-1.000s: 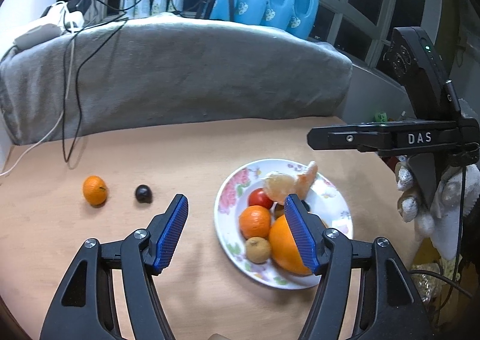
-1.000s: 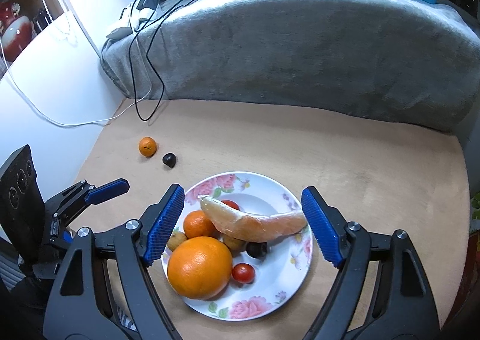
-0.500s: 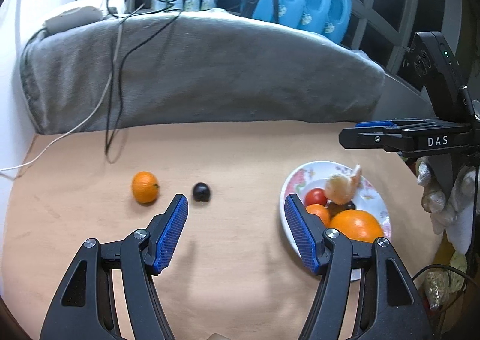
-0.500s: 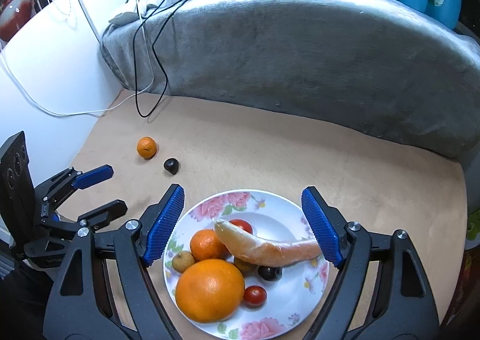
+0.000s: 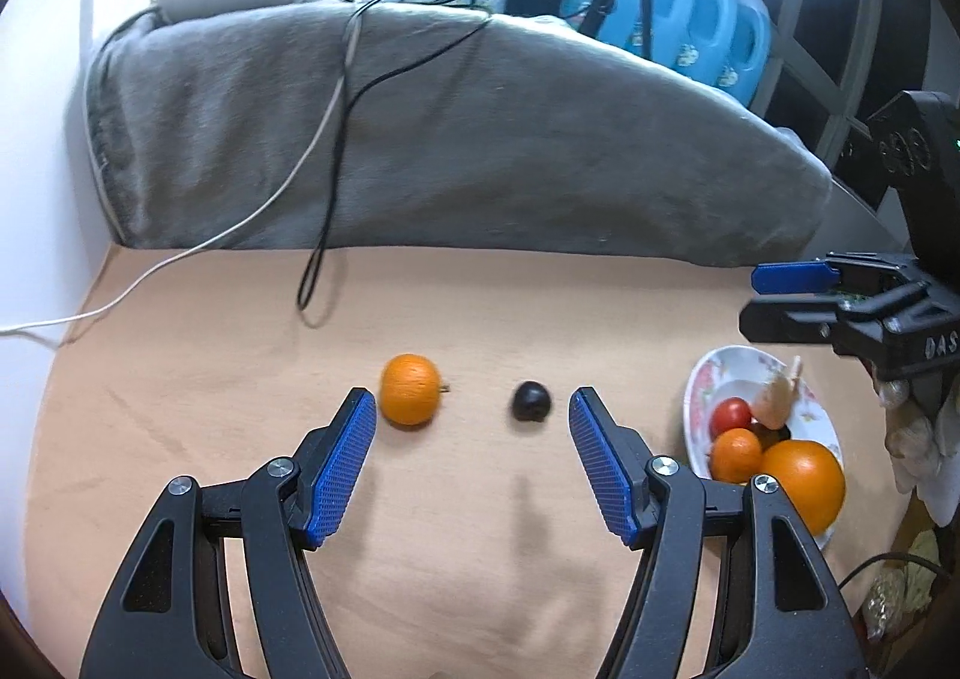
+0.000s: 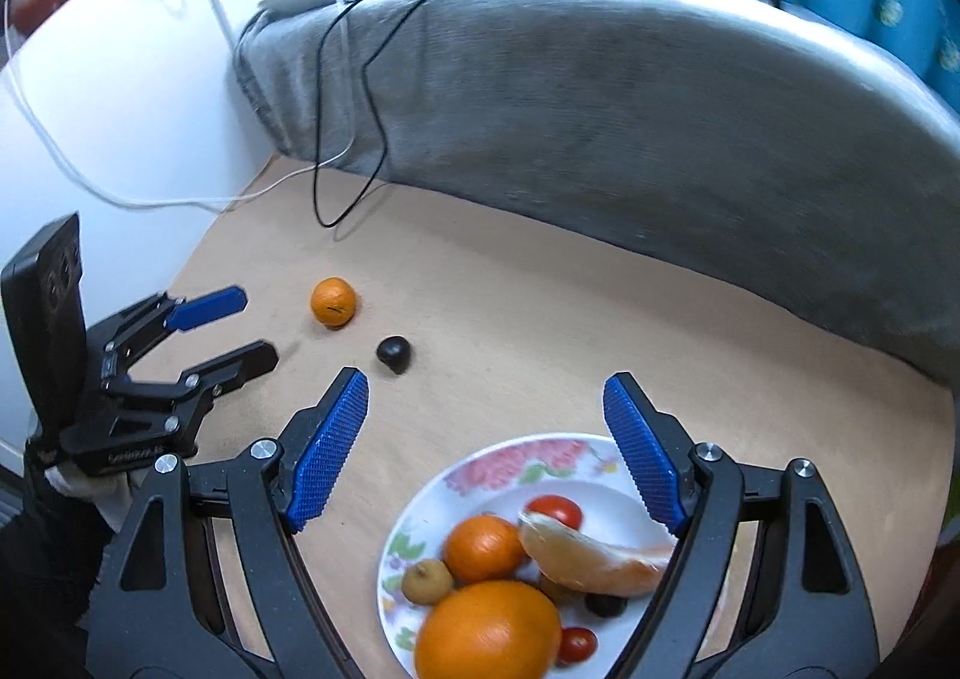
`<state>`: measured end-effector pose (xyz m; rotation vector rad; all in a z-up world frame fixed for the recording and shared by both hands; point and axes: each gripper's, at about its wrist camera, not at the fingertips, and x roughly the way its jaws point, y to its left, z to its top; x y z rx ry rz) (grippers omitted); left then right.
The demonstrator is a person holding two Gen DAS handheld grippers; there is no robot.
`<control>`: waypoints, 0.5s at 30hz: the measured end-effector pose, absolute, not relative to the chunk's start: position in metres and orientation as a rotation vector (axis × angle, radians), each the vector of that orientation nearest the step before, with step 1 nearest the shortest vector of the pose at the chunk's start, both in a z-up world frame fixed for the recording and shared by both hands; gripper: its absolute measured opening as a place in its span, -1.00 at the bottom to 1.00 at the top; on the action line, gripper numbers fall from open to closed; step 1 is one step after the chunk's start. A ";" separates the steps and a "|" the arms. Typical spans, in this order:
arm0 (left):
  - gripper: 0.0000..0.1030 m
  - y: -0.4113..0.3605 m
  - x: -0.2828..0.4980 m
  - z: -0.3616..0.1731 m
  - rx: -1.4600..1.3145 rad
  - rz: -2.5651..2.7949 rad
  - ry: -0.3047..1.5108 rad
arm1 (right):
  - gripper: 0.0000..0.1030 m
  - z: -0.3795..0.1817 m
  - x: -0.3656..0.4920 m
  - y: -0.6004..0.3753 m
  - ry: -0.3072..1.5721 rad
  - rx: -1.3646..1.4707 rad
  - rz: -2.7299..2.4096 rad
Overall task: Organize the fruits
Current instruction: 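Move the left tool to the tangerine while the right tool approaches the dark plum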
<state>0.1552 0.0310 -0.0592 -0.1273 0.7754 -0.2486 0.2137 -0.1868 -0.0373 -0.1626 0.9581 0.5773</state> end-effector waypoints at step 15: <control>-0.06 0.055 0.180 -0.082 -0.197 -0.272 0.821 | 0.40 -0.065 0.219 -0.116 1.021 -0.409 0.676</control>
